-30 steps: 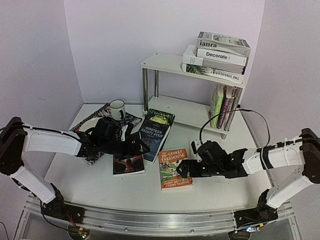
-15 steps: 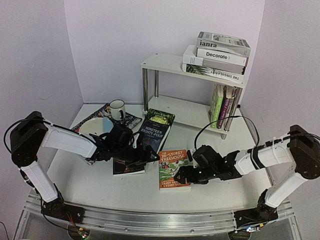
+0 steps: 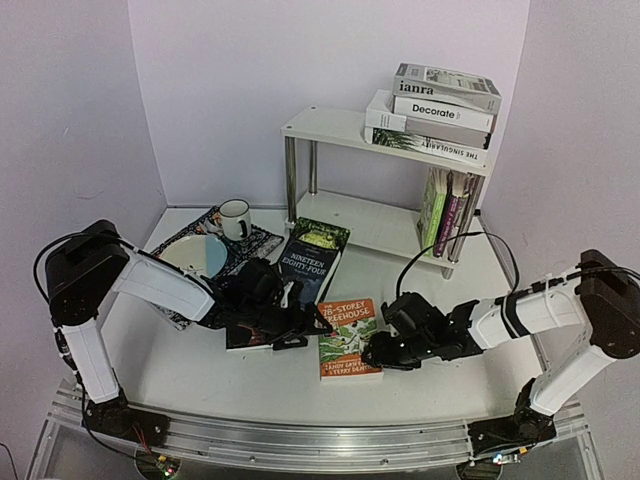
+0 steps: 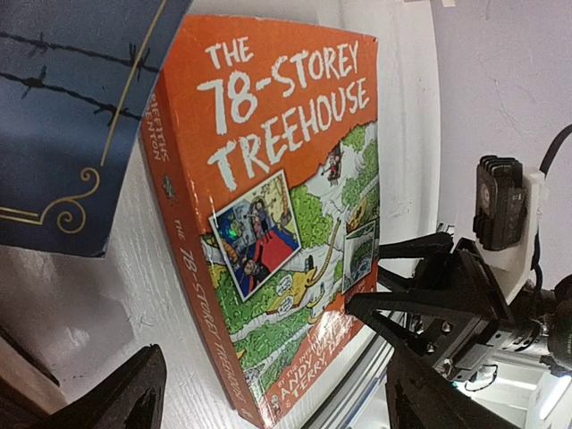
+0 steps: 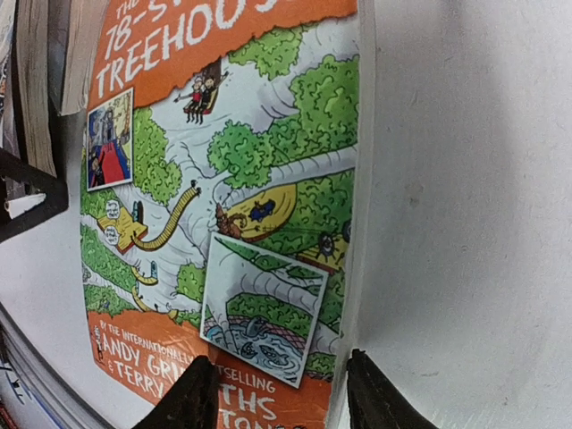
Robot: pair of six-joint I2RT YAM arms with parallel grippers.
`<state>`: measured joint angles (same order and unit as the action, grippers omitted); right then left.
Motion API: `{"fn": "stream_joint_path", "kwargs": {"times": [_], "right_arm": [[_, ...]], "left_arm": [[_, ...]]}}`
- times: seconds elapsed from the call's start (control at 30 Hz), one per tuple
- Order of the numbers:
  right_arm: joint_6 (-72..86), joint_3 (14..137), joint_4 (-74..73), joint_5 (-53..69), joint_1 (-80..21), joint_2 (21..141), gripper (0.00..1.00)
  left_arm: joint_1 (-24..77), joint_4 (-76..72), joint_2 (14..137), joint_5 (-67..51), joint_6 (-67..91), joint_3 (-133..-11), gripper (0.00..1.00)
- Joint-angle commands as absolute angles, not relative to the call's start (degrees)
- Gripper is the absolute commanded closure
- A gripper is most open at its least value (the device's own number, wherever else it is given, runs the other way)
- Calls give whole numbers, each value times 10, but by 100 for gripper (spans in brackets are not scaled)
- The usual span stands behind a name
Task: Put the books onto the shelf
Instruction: Adjust the book at the center of the board.
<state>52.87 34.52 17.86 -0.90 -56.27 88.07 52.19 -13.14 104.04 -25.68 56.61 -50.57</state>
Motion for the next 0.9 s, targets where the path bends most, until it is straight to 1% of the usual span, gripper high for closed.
{"fn": "stream_joint_path", "kwargs": {"times": [0.0, 0.07, 0.2, 0.27, 0.4, 0.57, 0.67, 0.77, 0.8, 0.87], "right_arm": [[548, 362, 139, -15, -558, 879, 57], [550, 365, 139, -7, -555, 882, 62], [549, 372, 140, 13, -552, 893, 63], [549, 372, 140, 17, -552, 895, 66], [545, 374, 141, 21, -552, 898, 67], [540, 378, 144, 28, -552, 904, 70], [538, 373, 149, 27, -552, 900, 77], [538, 367, 152, 25, -552, 893, 81], [538, 365, 154, 24, -552, 890, 85], [538, 359, 159, 22, -552, 883, 90]], "left_arm": [[527, -157, 1056, -281, 592, -532, 14], [529, -160, 1062, -282, 595, -533, 15], [531, -176, 1074, -290, 602, -534, 16], [532, -191, 1077, -292, 614, -530, 17], [532, -237, 1074, -295, 637, -516, 20], [532, -316, 1071, -320, 663, -505, 33], [532, -363, 1063, -333, 675, -498, 41], [531, -394, 1052, -343, 679, -494, 52], [531, -399, 1047, -348, 676, -495, 56], [529, -401, 1038, -357, 664, -498, 65]]}}
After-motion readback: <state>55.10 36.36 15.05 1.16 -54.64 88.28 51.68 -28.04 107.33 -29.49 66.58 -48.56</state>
